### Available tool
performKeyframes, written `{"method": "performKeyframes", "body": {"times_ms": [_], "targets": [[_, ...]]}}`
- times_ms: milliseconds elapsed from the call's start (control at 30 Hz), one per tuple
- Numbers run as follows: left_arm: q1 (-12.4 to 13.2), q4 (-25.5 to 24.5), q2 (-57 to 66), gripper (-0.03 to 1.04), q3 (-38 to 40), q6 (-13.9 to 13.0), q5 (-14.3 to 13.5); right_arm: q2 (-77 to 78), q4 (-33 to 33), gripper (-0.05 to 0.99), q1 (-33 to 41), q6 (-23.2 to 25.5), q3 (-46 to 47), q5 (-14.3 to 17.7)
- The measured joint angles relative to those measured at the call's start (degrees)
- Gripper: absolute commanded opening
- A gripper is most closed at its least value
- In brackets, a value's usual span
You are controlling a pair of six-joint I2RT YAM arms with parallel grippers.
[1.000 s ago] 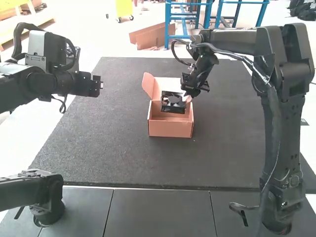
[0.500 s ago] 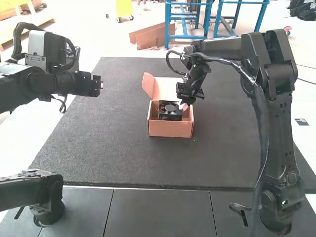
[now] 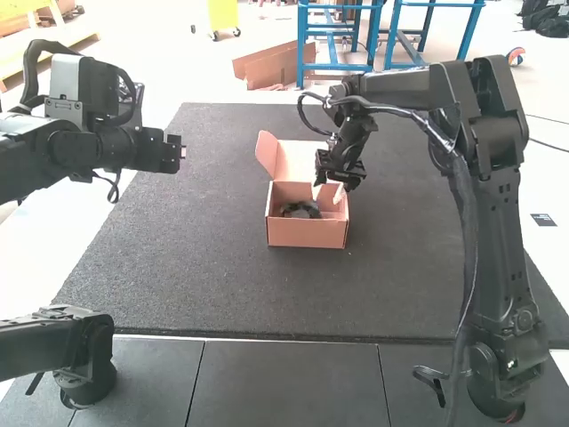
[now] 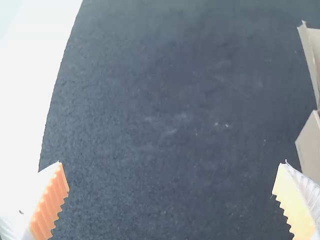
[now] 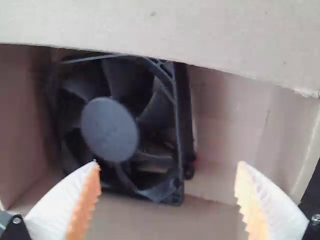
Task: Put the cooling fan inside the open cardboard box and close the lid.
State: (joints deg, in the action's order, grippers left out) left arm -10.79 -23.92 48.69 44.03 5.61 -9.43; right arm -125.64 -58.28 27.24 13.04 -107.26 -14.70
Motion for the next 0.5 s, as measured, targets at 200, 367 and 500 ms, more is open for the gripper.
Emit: {"method": "performKeyframes", "body": {"times_ms": [200,367,500], "targets": [[-0.4,4.4,0.3,0.97,0.0,0.0,0.4,0.6,-1.8,0.91,-1.2,-3.3,-6.3,-8.1],[-0.8,9.2,5.1,0.97,0.0,0.3,1.1,5.8,2.6,0.91,-5.9,-5.6,-4.5,-10.8],[-0.8,12.0,11.0,0.97,0.1,0.5,1.7,14.2,8.5,0.91,-10.9,-8.6,0.0,-6.9]]}}
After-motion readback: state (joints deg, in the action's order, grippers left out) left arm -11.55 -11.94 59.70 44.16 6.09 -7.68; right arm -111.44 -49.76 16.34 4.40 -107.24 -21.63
